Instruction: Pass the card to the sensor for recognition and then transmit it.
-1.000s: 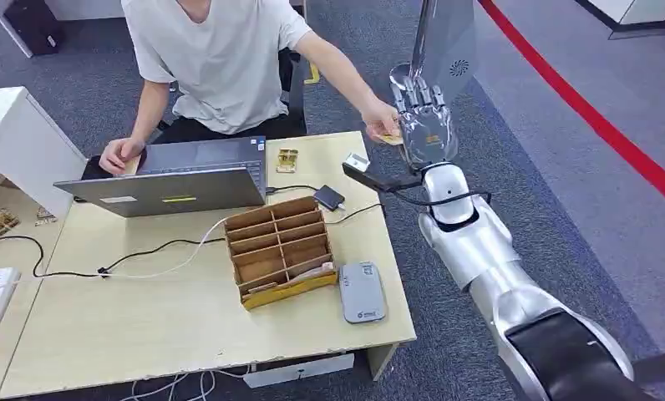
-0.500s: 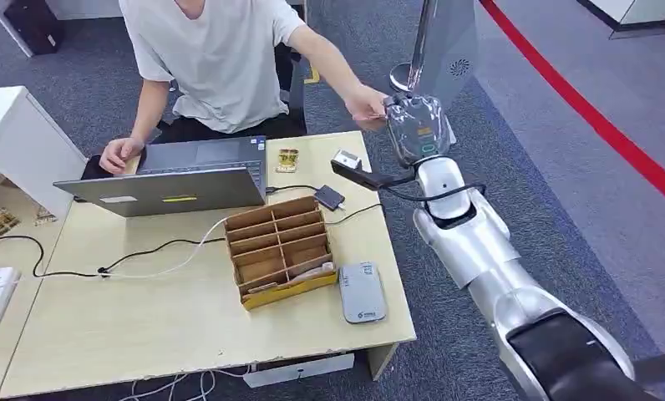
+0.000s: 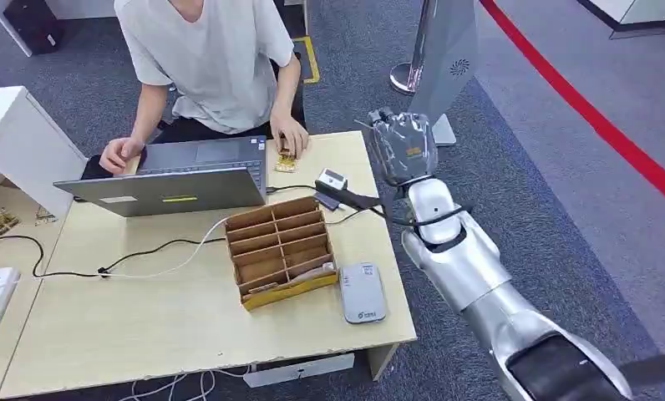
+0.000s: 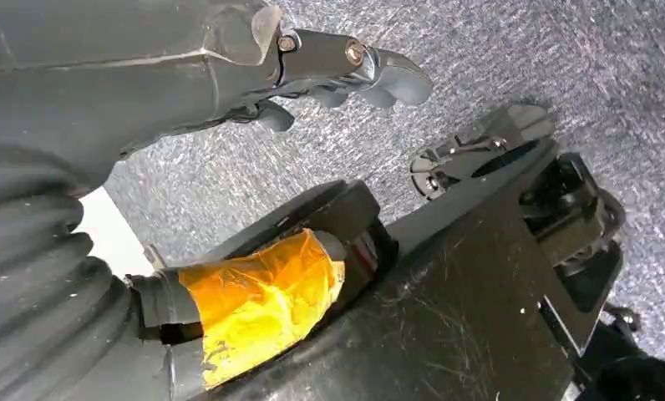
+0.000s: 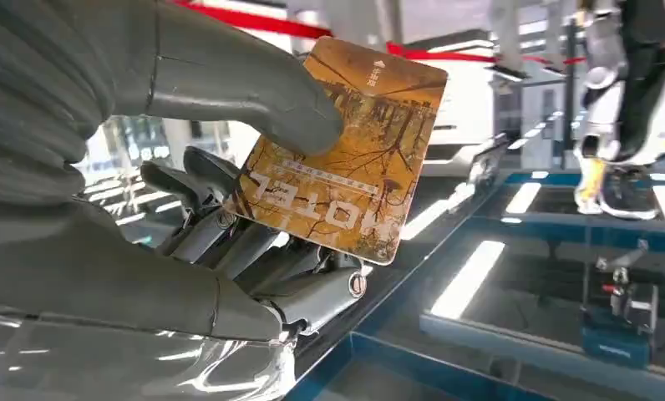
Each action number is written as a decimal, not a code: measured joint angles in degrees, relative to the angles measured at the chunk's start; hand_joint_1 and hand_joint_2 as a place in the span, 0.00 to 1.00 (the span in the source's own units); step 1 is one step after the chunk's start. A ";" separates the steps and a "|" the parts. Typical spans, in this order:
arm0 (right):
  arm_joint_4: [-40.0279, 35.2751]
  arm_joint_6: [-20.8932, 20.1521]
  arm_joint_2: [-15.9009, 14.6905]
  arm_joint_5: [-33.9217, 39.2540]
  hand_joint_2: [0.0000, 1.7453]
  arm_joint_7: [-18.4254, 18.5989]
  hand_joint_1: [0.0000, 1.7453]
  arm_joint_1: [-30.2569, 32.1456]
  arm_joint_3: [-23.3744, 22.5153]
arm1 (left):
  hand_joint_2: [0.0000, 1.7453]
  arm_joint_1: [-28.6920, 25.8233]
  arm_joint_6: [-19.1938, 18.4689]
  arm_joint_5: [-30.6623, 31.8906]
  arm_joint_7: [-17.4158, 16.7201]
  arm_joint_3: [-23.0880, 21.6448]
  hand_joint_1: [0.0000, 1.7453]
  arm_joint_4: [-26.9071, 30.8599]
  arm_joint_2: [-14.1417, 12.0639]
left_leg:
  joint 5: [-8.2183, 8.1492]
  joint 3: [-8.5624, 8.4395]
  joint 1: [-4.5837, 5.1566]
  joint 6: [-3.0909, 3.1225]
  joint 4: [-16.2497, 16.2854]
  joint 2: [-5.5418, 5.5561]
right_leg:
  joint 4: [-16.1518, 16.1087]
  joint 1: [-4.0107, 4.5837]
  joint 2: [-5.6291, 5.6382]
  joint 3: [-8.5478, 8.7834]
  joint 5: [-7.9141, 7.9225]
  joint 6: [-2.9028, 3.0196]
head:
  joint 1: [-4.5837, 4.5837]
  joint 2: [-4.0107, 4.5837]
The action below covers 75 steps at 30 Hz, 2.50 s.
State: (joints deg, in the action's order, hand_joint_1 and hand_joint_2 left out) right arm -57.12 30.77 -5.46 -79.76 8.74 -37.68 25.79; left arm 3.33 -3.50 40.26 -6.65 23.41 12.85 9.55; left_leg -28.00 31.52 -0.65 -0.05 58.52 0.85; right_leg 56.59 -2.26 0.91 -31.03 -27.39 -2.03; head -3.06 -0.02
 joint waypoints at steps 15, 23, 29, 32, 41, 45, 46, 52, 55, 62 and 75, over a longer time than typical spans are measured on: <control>-23.49 7.31 -7.79 -2.34 1.00 -1.25 1.00 27.71 -0.26 | 1.00 -1.77 0.92 -1.99 2.06 3.72 0.00 0.00 0.28 | -0.06 0.13 0.00 0.05 0.00 0.05 | -0.13 0.01 -0.07 -0.02 -0.03 -0.04 | 0.04 0.00; -24.10 8.81 -8.38 -7.04 1.00 -2.64 1.00 36.38 -1.73 | 1.00 -1.94 1.07 -2.04 2.54 5.14 0.00 0.00 0.28 | -0.08 0.13 -0.01 0.04 -0.01 -0.01 | -0.13 0.01 -0.03 -0.02 -0.04 -0.06 | 0.02 0.00; -18.17 8.81 -5.51 -3.10 1.00 -5.84 1.00 36.60 -1.25 | 1.00 -1.85 1.07 -1.51 2.89 5.20 0.00 0.00 0.31 | -0.06 0.12 -0.03 0.02 -0.01 -0.03 | -0.10 0.02 -0.02 0.00 -0.03 -0.06 | 0.00 0.00; -14.97 8.81 -3.81 -2.10 1.00 -6.51 1.00 35.88 -0.66 | 1.00 -1.81 1.07 -1.12 2.89 5.20 0.00 0.00 0.31 | -0.05 0.12 -0.03 0.02 -0.01 -0.03 | -0.10 0.02 -0.02 0.01 -0.02 -0.05 | 0.00 0.00; -9.39 8.83 -0.85 0.90 1.00 -8.61 1.00 35.82 2.23 | 1.00 -1.76 1.09 -1.01 3.08 5.20 0.00 0.00 0.31 | -0.07 0.13 -0.03 0.02 -0.01 -0.03 | -0.11 0.02 -0.02 -0.02 -0.03 -0.05 | 0.00 0.00; -7.82 8.83 0.06 1.22 1.00 -8.79 1.00 36.27 3.67 | 1.00 -1.77 1.09 -1.01 3.17 5.22 0.00 0.00 0.31 | -0.07 0.14 -0.03 0.02 -0.01 -0.03 | -0.11 0.02 -0.02 -0.03 -0.04 -0.05 | 0.02 0.00; -7.53 8.83 0.19 1.49 1.00 -8.79 1.00 36.32 3.91 | 1.00 -1.77 1.09 -1.01 3.17 5.22 0.00 0.00 0.33 | -0.07 0.14 -0.03 0.02 -0.01 -0.03 | -0.11 0.02 -0.02 -0.03 -0.04 -0.05 | 0.00 0.00; -5.09 8.83 1.42 3.08 1.00 -8.94 1.00 36.77 5.48 | 1.00 -1.77 1.31 -1.01 3.26 5.27 0.00 0.00 0.37 | -0.07 0.13 -0.03 0.02 -0.01 -0.03 | -0.11 0.02 -0.02 -0.02 -0.04 -0.05 | 0.02 0.00; -4.06 8.83 1.74 3.43 1.00 -8.94 1.00 36.88 5.97 | 1.00 -1.78 1.33 -1.01 3.30 5.42 0.00 0.00 0.41 | -0.07 0.14 -0.03 0.02 -0.01 -0.03 | -0.11 0.02 -0.02 -0.02 -0.04 -0.05 | 0.00 0.00; -3.07 8.83 1.94 5.16 1.00 -7.81 1.00 36.81 7.19 | 1.00 -1.78 1.40 -0.92 3.78 6.01 0.00 0.00 0.48 | -0.07 0.14 -0.03 0.02 -0.01 -0.03 | -0.11 0.02 -0.02 -0.03 -0.04 -0.05 | 0.00 0.00; -10.00 8.50 0.24 1.75 1.00 -4.07 1.00 34.00 7.24 | 1.00 -1.77 1.27 -0.11 3.83 6.56 0.00 0.00 0.46 | -0.06 0.12 -0.03 0.02 -0.01 -0.08 | -0.11 0.02 0.02 -0.02 -0.02 -0.05 | 0.00 0.00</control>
State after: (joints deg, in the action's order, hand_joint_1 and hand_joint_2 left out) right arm -67.12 39.28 -5.22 -78.01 4.68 -3.69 33.03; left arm 1.56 -2.23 40.15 -2.82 29.97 12.85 10.01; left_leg -28.06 31.63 -0.68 -0.03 58.51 0.77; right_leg 56.48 -2.24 0.93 -31.04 -27.41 -2.08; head -3.06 -0.02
